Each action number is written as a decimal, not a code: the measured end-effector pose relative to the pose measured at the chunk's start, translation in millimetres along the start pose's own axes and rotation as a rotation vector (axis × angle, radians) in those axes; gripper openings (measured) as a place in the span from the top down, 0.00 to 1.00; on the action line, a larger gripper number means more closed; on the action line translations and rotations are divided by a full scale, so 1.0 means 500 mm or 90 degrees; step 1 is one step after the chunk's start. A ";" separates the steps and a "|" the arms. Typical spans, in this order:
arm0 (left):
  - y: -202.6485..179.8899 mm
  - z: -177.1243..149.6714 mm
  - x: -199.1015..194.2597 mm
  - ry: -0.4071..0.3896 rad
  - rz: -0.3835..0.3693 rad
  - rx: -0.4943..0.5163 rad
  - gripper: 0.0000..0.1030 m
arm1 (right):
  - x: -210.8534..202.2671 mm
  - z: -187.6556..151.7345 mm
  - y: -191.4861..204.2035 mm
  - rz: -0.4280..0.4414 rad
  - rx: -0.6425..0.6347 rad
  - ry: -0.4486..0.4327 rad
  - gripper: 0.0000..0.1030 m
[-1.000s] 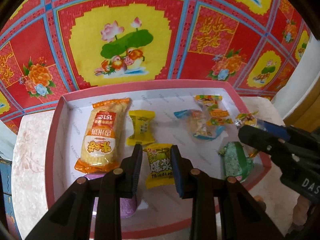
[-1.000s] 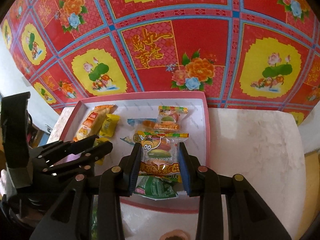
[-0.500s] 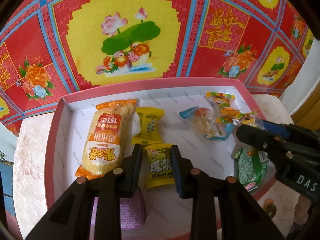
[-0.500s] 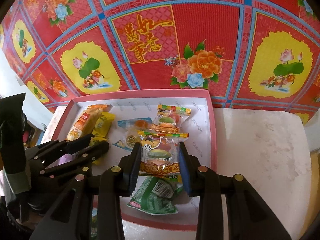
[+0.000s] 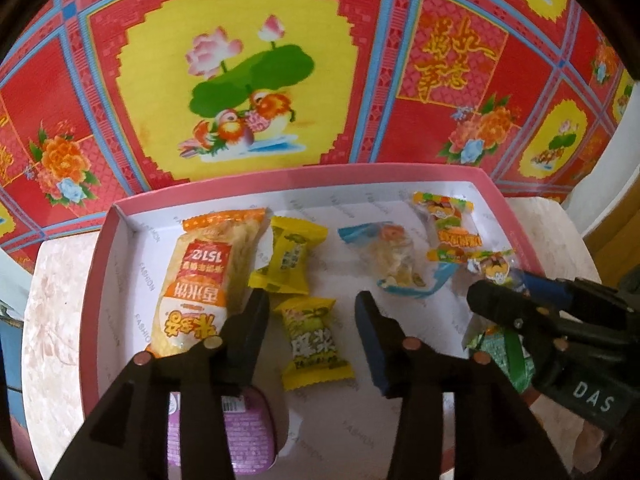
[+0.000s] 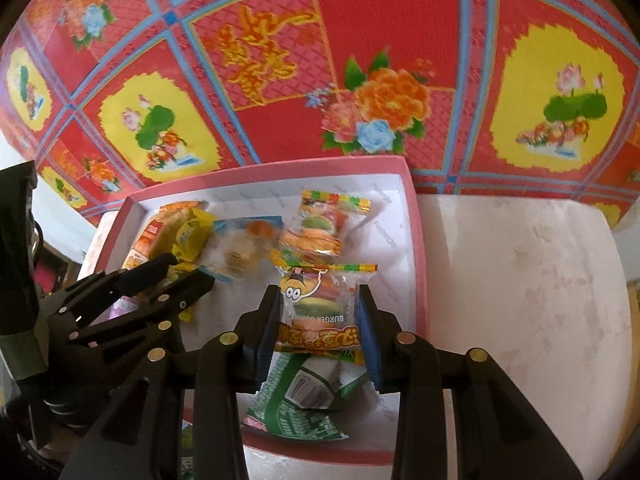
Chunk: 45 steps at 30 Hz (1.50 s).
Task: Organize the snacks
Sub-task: 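Open both tools to drop the candy and gummy pack into the tray, then withdraw both tools from the tray toward the remaining snacks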
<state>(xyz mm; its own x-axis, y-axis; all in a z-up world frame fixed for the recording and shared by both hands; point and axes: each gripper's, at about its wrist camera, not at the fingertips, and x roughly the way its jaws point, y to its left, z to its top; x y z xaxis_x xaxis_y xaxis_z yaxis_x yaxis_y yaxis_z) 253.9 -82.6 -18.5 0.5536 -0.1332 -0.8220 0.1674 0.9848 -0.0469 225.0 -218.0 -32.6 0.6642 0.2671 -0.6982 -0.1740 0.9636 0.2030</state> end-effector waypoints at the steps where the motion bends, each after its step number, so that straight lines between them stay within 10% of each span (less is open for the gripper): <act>1: -0.002 0.000 0.001 0.000 0.001 0.002 0.51 | 0.004 -0.002 -0.005 0.000 0.012 0.005 0.61; 23: -0.016 -0.010 -0.002 0.010 0.042 0.006 0.36 | 0.018 -0.011 0.027 -0.010 -0.055 0.021 0.49; 45: 0.051 -0.034 -0.104 0.016 -0.023 -0.034 0.36 | -0.057 -0.024 0.014 0.033 -0.019 -0.036 0.31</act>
<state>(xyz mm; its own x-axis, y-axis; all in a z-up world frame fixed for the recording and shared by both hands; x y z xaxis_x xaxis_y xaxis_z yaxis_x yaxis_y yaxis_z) 215.6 -48.9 13.3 0.5265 -0.1672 -0.8335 0.1435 0.9839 -0.1067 196.0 -218.8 -19.4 0.6933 0.3156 -0.6479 -0.2299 0.9489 0.2163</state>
